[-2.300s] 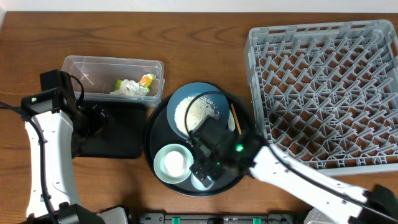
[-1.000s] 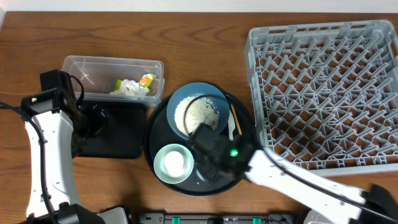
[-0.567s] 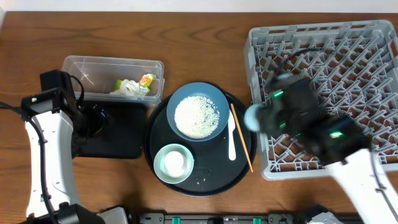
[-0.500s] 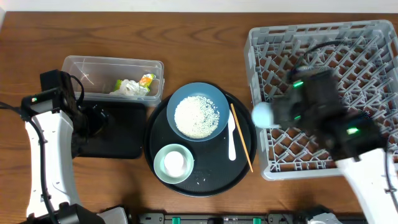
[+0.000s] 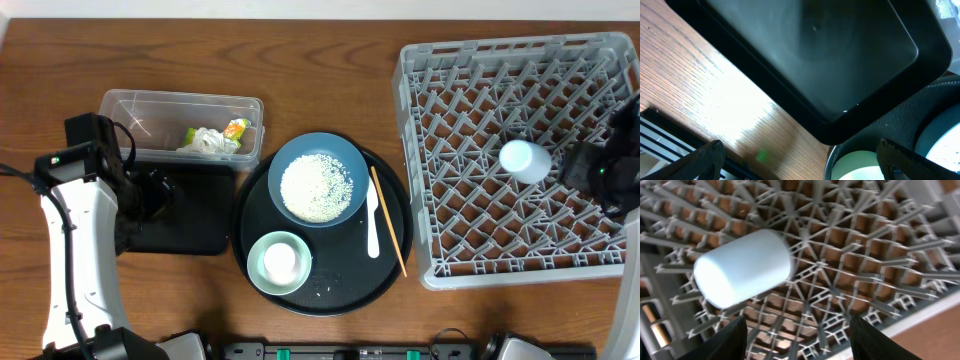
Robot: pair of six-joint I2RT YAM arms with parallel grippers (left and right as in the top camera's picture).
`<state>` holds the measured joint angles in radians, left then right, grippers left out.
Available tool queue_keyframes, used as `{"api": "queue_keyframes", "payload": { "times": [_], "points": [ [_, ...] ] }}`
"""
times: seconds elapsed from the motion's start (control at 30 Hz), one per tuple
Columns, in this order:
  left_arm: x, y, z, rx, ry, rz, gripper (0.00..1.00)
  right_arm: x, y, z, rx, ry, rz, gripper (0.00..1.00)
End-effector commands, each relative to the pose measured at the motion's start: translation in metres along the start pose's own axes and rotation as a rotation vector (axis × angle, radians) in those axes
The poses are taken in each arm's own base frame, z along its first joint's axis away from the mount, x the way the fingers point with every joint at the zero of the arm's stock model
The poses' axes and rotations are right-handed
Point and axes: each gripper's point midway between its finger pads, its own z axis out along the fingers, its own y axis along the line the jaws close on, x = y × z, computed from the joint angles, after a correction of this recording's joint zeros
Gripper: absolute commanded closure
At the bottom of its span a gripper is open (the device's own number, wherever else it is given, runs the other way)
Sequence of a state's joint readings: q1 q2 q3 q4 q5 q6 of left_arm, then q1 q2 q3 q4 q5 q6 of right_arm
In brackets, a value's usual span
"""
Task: Sort waste into correct bins and load items into the dishwasher rack
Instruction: 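Carry the white cup with right gripper into the dish rack, then set the white cup down in the rack and open right gripper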
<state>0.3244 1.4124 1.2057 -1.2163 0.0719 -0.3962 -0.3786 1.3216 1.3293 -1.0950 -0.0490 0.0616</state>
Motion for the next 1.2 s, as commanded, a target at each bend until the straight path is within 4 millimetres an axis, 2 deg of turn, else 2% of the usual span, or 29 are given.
{"api": "queue_keyframes", "payload": {
  "times": [0.0, 0.77, 0.87, 1.0, 1.17],
  "points": [
    [0.002, 0.004, 0.003, -0.017, 0.013, -0.017, 0.02, -0.007, 0.008, -0.006, -0.045, -0.021, -0.04, 0.39],
    [0.002, 0.004, 0.003, -0.017, 0.013, -0.017, 0.02, -0.005, 0.017, -0.002, -0.082, -0.01, -0.103, 0.35],
    [0.002, 0.004, 0.003, -0.017, 0.013, -0.017, 0.02, -0.003, 0.026, 0.009, -0.105, 0.025, -0.152, 0.33],
    [0.002, 0.004, 0.003, -0.016, 0.013, -0.017, 0.02, -0.003, 0.039, 0.037, -0.12, 0.08, -0.209, 0.29],
    [0.002, 0.004, 0.003, -0.017, 0.013, -0.017, 0.02, -0.015, 0.049, 0.074, -0.119, 0.087, -0.227, 0.28]
  ]
}}
